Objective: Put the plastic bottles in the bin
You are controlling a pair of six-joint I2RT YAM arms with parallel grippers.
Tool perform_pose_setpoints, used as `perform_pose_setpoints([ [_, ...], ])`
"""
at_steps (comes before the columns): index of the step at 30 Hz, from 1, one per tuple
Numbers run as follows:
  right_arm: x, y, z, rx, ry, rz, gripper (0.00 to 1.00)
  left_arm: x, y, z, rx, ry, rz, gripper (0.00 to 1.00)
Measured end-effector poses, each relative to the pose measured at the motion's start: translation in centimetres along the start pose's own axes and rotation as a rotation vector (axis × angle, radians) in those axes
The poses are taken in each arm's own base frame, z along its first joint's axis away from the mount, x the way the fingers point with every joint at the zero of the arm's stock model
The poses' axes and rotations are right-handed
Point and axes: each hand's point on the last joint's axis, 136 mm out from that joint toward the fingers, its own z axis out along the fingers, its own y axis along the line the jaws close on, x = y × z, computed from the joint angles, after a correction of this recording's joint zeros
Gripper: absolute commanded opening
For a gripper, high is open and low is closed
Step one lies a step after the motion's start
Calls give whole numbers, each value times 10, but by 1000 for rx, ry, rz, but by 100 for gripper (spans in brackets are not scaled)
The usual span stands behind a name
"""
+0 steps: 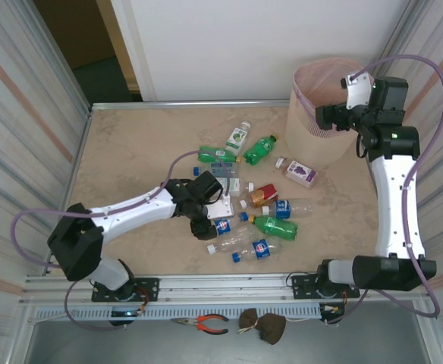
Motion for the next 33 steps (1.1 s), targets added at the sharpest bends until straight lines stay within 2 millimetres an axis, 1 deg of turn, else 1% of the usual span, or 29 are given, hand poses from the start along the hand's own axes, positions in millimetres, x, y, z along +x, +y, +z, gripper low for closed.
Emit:
perform_pose_setpoints([
  [5,-1,4,-6,-7,-13,-2,93,8,0,19,37,57,-10,74],
  [9,2,5,-5,-12,-6,-2,93,12,2,25,63,66,-34,74],
  [17,2,7,-4,-15,-5,-3,94,21,13,40,96,80,-91,74],
  [22,2,7,-4,-16,-4,-3,93,15,17,46,113,70,-84,73],
  [25,2,7,-4,-16,-4,-4,94,10,20,51,121,62,-79,71],
  [33,2,8,-4,-19,-5,-5,94,16,27,60,141,70,-80,67],
])
